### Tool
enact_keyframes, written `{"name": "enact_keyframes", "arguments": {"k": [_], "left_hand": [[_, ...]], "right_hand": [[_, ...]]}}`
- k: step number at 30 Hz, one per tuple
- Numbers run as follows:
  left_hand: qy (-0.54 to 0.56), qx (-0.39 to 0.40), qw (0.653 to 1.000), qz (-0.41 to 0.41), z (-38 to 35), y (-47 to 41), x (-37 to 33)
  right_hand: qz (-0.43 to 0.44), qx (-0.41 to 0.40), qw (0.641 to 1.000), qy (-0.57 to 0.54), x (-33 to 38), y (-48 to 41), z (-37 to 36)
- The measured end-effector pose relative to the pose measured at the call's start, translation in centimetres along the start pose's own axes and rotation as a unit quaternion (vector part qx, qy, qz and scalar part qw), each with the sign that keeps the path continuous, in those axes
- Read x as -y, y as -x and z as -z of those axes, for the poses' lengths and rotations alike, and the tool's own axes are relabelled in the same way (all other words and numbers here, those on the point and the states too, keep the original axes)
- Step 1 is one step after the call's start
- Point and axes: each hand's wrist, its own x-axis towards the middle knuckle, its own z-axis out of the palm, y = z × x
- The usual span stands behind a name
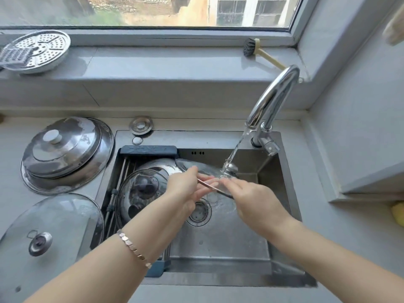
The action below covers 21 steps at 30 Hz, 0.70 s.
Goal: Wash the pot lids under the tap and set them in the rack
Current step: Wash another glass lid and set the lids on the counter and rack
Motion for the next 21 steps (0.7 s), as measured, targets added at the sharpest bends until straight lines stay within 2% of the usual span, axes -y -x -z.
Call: {"name": "enact_keyframes", "arguments": {"k": [2,3,4,5,6,7,8,9,11,13,16,18,21], "left_hand": [[-0.038,0.038,0.999,0.005,-0.3,0.6,-0.8],[-0.121,0.054,0.991,-0.014,-0.2,0.8,-1.2],[-0.245,0.053,0.966,-0.060,0.1,0.8,-1.4],[-0.376,0.025,0.917,-0.131,0.4,0.7,-1.7],[-0.494,-0.021,0.840,-0.222,0.9,0.5,-1.8],[-0.566,-0.049,0.766,-0.302,1.5,0.1,-1.9],[-0.581,-0.039,0.731,-0.356,2.0,-0.2,-1.8],[-0.569,0.005,0.731,-0.377,2.5,-0.6,-1.6],[-0.475,0.104,0.791,-0.372,3.2,-1.1,-1.2],[-0.398,0.146,0.834,-0.353,3.4,-1.3,-0.9],[-0.382,0.203,0.845,-0.315,3.0,-1.2,-0.2],[-0.325,0.195,0.878,-0.291,3.0,-1.2,0.4],[-0.264,0.128,0.907,-0.301,3.1,-1.2,1.3]], "right_hand": [[-0.017,-0.028,0.999,-0.010,-0.9,-0.7,1.9],[-0.041,-0.029,0.999,-0.013,-1.5,-1.0,3.0],[-0.067,-0.020,0.997,-0.015,-2.0,-1.2,3.8],[-0.076,-0.015,0.996,-0.035,-2.5,-1.4,4.5],[-0.083,-0.006,0.995,-0.060,-2.6,-1.6,5.3],[-0.083,-0.004,0.993,-0.080,-2.5,-1.9,6.0],[-0.074,-0.005,0.993,-0.087,-2.5,-2.3,6.7],[-0.061,0.005,0.994,-0.085,-2.6,-2.7,7.1],[-0.043,0.057,0.995,-0.075,-2.6,-3.6,8.4],[-0.022,0.108,0.991,-0.077,-2.5,-4.5,9.2],[0.006,0.134,0.986,-0.097,-2.2,-5.8,9.5],[0.018,0.116,0.988,-0.097,-2.3,-6.6,8.9],[0.032,0.010,0.997,-0.073,-2.6,-6.9,6.6]]}}
